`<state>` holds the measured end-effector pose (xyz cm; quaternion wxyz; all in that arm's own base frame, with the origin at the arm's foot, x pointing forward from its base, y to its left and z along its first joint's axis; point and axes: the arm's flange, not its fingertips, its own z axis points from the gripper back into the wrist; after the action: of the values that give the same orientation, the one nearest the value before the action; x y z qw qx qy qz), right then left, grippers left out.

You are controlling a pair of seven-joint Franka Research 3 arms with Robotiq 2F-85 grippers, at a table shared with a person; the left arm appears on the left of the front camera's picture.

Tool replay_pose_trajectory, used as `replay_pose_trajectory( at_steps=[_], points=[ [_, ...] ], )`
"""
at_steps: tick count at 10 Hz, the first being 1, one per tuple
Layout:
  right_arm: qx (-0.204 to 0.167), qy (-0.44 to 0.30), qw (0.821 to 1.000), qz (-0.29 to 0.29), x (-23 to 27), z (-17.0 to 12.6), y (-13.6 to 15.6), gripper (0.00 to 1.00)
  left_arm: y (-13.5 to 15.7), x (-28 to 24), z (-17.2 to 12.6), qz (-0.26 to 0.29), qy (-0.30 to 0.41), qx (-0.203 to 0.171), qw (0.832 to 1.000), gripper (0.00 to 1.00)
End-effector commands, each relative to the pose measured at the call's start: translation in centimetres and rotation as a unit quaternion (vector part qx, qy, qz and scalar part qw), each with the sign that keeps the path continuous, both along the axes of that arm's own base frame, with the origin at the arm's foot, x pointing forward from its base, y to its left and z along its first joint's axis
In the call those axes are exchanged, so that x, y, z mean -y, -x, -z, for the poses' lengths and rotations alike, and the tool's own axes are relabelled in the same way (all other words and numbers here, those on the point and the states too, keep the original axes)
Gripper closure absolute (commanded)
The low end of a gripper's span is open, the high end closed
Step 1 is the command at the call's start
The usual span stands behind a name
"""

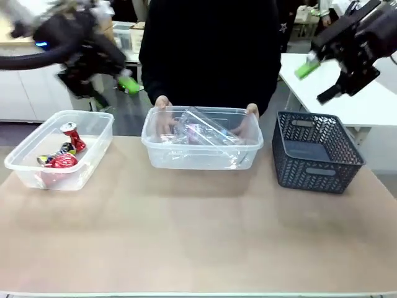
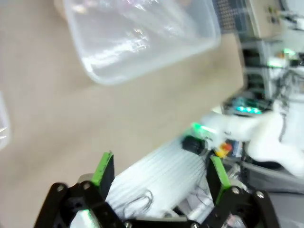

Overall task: Sort the waste into each basket.
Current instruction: Release the Organizing box you were holding.

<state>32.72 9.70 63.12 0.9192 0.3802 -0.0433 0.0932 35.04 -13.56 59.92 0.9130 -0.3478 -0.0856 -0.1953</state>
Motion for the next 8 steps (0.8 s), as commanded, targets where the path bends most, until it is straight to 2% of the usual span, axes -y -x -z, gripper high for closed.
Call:
replay_pose_trajectory(
  at_steps=[1,3,4,6,7,8],
  points=[
    [-0.053,-0.143,0.987,0.049,3.1,0.1,1.9,0.00,2.6,-5.3,1.4,0.013,0.110,-0.025,0.994,0.00],
    [-0.067,-0.233,0.965,0.100,6.4,0.2,4.6,0.00,3.3,-8.4,2.9,-0.002,0.217,-0.041,0.975,0.00],
    [-0.054,-0.247,0.960,0.119,8.0,1.0,5.7,0.00,3.9,-9.6,4.1,-0.021,0.247,-0.042,0.968,0.00],
    [-0.066,-0.289,0.943,0.150,10.8,3.5,6.6,0.00,4.4,-12.1,6.8,-0.044,0.303,-0.060,0.950,0.00],
    [-0.058,-0.260,0.942,0.206,11.7,4.9,6.1,0.00,3.9,-13.5,8.0,-0.083,0.330,-0.071,0.938,0.00],
    [-0.067,-0.262,0.952,0.141,10.7,2.2,5.7,0.00,4.2,-12.0,5.6,-0.044,0.271,-0.061,0.960,0.00]
  ],
)
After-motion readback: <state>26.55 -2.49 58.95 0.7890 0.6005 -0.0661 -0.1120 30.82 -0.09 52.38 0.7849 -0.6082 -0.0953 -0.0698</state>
